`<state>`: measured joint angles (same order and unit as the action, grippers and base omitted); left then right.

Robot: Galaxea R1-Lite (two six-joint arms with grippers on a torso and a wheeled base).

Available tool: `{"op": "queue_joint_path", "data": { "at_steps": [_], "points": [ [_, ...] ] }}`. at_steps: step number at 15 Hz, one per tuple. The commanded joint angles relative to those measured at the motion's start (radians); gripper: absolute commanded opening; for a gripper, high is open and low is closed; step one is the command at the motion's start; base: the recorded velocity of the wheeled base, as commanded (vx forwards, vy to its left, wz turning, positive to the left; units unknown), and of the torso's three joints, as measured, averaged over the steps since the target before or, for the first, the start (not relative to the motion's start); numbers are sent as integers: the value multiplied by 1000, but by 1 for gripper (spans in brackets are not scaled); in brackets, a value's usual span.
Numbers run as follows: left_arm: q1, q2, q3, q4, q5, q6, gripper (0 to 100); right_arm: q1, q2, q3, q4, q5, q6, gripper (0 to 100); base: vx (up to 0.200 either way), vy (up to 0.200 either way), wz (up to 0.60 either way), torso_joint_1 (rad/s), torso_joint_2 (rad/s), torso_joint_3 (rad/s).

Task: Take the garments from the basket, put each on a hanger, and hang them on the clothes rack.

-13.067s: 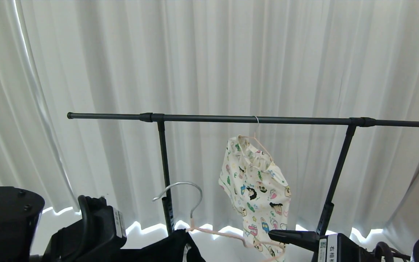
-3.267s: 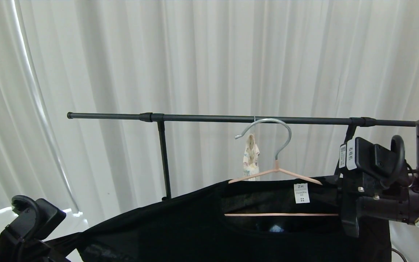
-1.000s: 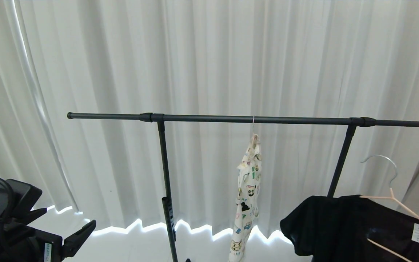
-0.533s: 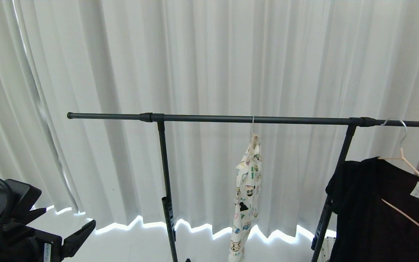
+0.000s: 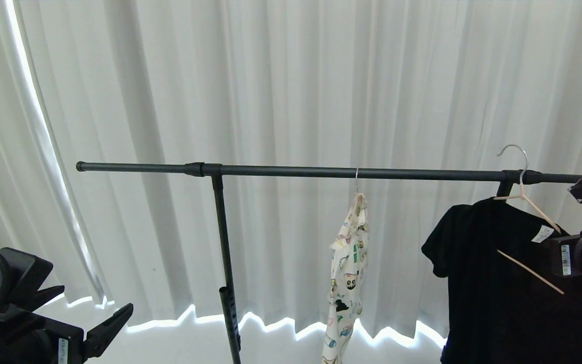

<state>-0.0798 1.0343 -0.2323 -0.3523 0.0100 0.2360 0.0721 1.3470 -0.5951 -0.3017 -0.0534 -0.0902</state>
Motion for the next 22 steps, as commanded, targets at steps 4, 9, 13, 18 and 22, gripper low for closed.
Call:
{"op": "queue_joint_path", "data": {
  "at_steps": [4, 9, 13, 18, 22],
  "points": [
    [0, 4, -2, 0, 1, 0, 100, 11, 26, 3, -2, 1, 0, 0, 200, 0, 0, 5, 2, 2],
    [-6, 4, -1, 0, 1, 0, 100, 43, 32, 21, -2, 6, 1, 0, 120, 0, 0, 1, 0, 3],
    [-6, 4, -2, 0, 1, 0, 100, 84, 110, 20, -60, 9, 43, 0, 0, 0, 0, 0, 0, 0],
    [-6, 27, -15, 0, 1, 0, 100, 109, 162, 41, -60, 7, 56, 0, 0, 0, 0, 0, 0, 0],
    [-6, 36, -18, 0, 1, 0, 100, 109, 184, 49, -62, 7, 58, 0, 0, 0, 0, 0, 0, 0]
  ]
}}
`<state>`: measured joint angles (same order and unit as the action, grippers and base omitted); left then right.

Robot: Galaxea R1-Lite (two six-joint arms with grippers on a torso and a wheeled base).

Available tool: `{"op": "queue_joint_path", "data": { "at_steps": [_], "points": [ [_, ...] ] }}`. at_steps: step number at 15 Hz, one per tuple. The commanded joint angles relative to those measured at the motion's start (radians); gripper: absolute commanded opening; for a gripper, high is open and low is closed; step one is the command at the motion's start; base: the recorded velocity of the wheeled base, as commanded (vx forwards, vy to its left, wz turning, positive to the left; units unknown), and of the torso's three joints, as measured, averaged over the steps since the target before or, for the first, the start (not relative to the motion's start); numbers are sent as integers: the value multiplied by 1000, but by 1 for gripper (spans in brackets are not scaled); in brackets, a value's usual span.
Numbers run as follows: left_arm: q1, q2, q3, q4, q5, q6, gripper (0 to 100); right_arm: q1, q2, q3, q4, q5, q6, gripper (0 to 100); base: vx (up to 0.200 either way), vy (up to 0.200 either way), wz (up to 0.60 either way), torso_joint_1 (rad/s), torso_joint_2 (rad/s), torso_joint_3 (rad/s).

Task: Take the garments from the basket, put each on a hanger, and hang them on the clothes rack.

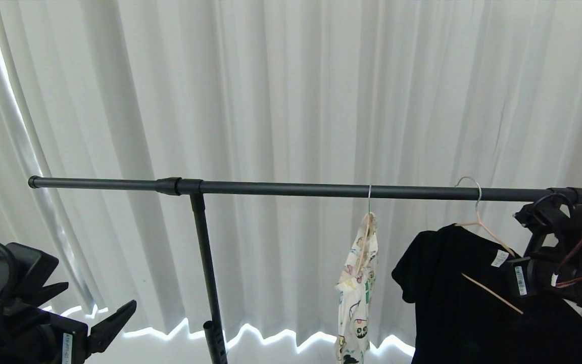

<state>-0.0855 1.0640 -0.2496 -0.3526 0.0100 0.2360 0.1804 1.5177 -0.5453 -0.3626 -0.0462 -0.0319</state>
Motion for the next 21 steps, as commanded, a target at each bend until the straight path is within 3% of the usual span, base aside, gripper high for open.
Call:
{"op": "queue_joint_path", "data": {
  "at_steps": [1, 7, 8, 13, 14, 17, 21],
  "points": [
    [0, 8, 0, 0, 1, 0, 100, 1, 15, -1, -3, 0, 0, 0, 0, 0, 0, 0, 0, 0],
    [0, 13, -7, 0, 1, 0, 100, 5, 13, 2, 1, -3, -2, 0, 0, 0, 0, 0, 0, 0],
    [0, 13, -7, 0, 1, 0, 100, 11, 9, 2, 1, -3, -2, 100, 0, 0, 0, 0, 0, 0],
    [0, 14, -7, 0, 2, -1, 100, 25, -77, 7, -1, -3, 9, 100, 0, 0, 0, 0, 0, 0],
    [3, 16, -5, 0, 5, 0, 100, 50, -154, 47, 7, -6, -2, 100, 0, 0, 0, 0, 0, 0],
    [4, 16, 0, 0, 16, -1, 100, 80, -313, 157, 48, -70, -131, 100, -133, 0, 0, 3, 2, 3],
    [9, 7, -5, 0, 24, -1, 100, 74, -429, 185, 48, -96, -181, 100, -200, 0, 0, -4, -1, 0]
  ]
}}
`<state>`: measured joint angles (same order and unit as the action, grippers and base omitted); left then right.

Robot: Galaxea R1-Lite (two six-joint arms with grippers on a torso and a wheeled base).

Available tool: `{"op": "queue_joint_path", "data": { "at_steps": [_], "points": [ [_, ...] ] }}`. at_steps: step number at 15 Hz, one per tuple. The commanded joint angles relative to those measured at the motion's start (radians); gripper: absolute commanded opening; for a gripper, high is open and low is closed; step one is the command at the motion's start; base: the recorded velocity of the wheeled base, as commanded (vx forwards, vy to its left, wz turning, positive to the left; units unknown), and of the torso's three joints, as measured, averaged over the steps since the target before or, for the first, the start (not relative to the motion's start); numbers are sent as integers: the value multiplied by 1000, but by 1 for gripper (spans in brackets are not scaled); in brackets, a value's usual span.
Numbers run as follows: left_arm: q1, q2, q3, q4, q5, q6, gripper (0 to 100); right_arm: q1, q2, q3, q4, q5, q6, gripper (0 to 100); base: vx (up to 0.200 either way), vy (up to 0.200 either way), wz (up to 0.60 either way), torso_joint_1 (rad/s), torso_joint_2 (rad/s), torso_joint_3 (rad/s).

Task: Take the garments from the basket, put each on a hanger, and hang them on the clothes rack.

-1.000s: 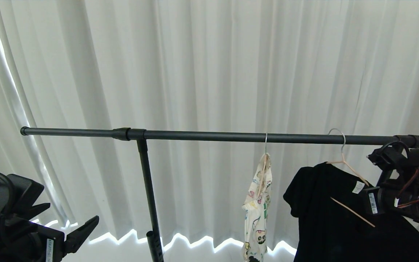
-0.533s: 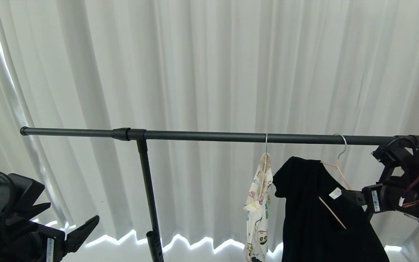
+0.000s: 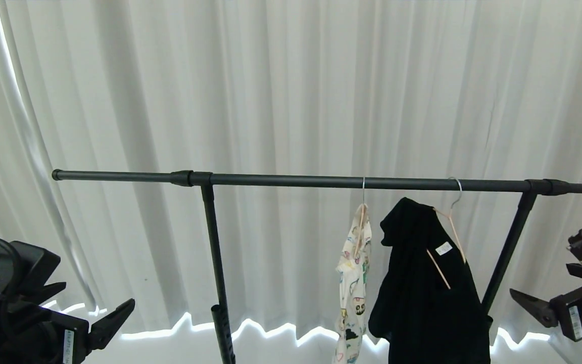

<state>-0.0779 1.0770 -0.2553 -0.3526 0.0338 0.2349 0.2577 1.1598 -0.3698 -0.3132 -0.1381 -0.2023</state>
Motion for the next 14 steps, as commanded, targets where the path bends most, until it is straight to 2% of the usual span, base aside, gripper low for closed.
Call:
{"op": "queue_joint_path", "data": {
  "at_steps": [1, 3, 8, 12, 14],
  "points": [
    [4, -11, 4, 0, 1, 0, 100, -14, -80, 12, -1, -28, -34, 100, -200, 0, 0, -12, 7, -7],
    [24, -31, 21, 0, 12, -2, 100, -55, -115, 51, -6, -48, -77, 100, -200, 0, 0, -2, -2, 2],
    [72, -158, 54, 0, 14, 0, 100, -144, -183, 75, -6, -49, -80, 100, -200, 0, 0, 0, 1, 1],
    [121, -402, 211, 3, 14, 1, 100, -302, -258, 117, -4, -49, -129, 100, -200, 0, 0, 0, 2, 2],
    [119, -537, 255, 23, 6, 1, 100, -328, -322, 161, -4, -49, -124, 100, 0, 0, 0, 0, 0, 0]
  ]
}}
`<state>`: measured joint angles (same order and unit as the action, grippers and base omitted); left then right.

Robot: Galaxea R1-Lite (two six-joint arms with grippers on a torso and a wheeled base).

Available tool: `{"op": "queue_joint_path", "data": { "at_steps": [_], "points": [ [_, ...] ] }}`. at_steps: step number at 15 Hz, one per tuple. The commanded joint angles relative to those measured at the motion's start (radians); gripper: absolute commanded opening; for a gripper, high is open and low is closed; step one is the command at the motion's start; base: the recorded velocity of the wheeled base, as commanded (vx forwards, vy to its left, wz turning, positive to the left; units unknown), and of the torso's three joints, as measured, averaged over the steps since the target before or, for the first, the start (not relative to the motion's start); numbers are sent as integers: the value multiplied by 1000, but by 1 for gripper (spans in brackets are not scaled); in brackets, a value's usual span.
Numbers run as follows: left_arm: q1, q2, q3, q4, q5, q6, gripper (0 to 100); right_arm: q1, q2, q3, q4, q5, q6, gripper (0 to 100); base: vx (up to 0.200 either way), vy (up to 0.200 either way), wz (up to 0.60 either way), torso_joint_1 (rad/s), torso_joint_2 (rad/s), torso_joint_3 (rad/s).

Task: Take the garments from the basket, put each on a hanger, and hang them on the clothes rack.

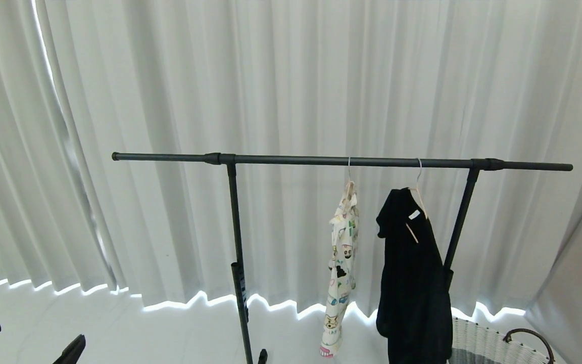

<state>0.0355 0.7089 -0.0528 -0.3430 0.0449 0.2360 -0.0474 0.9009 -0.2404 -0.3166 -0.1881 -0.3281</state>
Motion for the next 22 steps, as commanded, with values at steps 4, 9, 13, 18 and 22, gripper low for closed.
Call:
{"op": "queue_joint_path", "data": {
  "at_steps": [4, 9, 13, 18, 22],
  "points": [
    [3, -482, 53, 280, -5, 5, 100, -23, -168, 98, 2, 2, -3, 100, 0, 0, 0, 0, 0, 0],
    [6, -602, 30, 338, 36, 5, 100, -23, -258, 150, 4, 1, -5, 100, 0, 0, 0, -134, 308, 160],
    [6, -643, 34, 338, 93, -84, 100, -23, -362, 207, 7, 2, -5, 100, 0, 0, 0, -255, 548, 297],
    [3, -645, 45, 338, 85, -216, 100, -22, -731, 240, 251, 1, 12, 100, 0, 0, 0, -173, 403, 215],
    [-42, -695, 50, 343, -39, -211, 100, -23, -809, 240, 223, -120, 129, 100, 0, 0, 0, -16, 38, 26]
  ]
}}
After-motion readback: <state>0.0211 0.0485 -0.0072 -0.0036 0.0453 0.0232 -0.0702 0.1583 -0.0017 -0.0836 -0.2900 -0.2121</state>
